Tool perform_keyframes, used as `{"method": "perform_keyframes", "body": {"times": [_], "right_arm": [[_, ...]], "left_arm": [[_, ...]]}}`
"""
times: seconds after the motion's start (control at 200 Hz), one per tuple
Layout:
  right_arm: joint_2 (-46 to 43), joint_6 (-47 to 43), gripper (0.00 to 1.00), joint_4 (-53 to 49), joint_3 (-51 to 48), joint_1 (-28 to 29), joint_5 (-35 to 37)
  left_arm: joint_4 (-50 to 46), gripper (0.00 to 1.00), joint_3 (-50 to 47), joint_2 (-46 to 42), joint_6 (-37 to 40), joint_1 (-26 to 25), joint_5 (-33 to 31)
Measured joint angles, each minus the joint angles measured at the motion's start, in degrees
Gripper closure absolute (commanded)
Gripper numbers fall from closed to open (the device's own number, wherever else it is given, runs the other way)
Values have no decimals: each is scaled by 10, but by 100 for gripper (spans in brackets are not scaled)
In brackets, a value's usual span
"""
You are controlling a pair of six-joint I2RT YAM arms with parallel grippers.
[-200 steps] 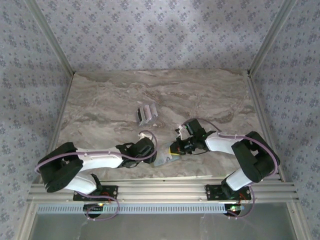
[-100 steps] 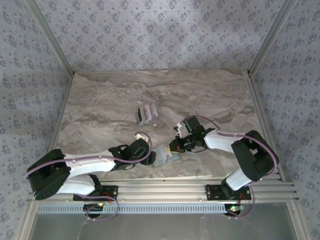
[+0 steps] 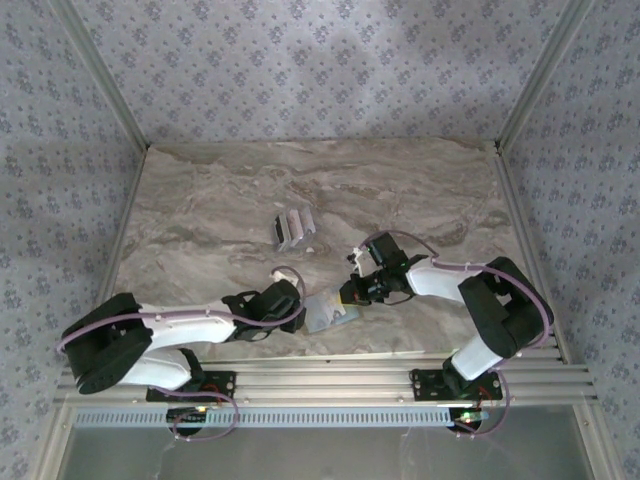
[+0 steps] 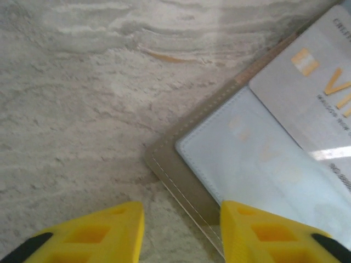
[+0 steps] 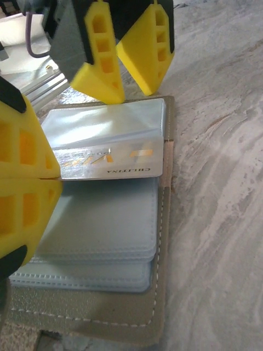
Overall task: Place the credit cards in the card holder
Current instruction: Insert the credit card into the card slot.
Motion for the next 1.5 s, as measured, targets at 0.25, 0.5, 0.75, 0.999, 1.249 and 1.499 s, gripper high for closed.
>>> {"method": "perform_keyframes", "body": {"times": [0.25, 0.5, 0.75, 0.999, 1.249, 1.499], "right_arm": [[0, -13, 100, 0, 0, 10, 23], [0, -16, 100, 5, 1, 22, 33], [0, -1, 100, 27, -1, 33, 31], [-2, 20, 100, 52, -14, 40, 31], [-2, 47, 100, 82, -25, 54, 31], [-2, 72, 100, 107, -34, 71, 38]], "left_arm": [[-11, 67, 22, 35, -1, 0, -14], [-9, 68, 26, 43, -1, 1, -14], [-3, 68, 29, 50, -3, 0, -16], [8, 68, 30, 57, -5, 1, -18], [17, 69, 32, 63, -7, 1, -19], [22, 69, 34, 66, -7, 1, -19]]}}
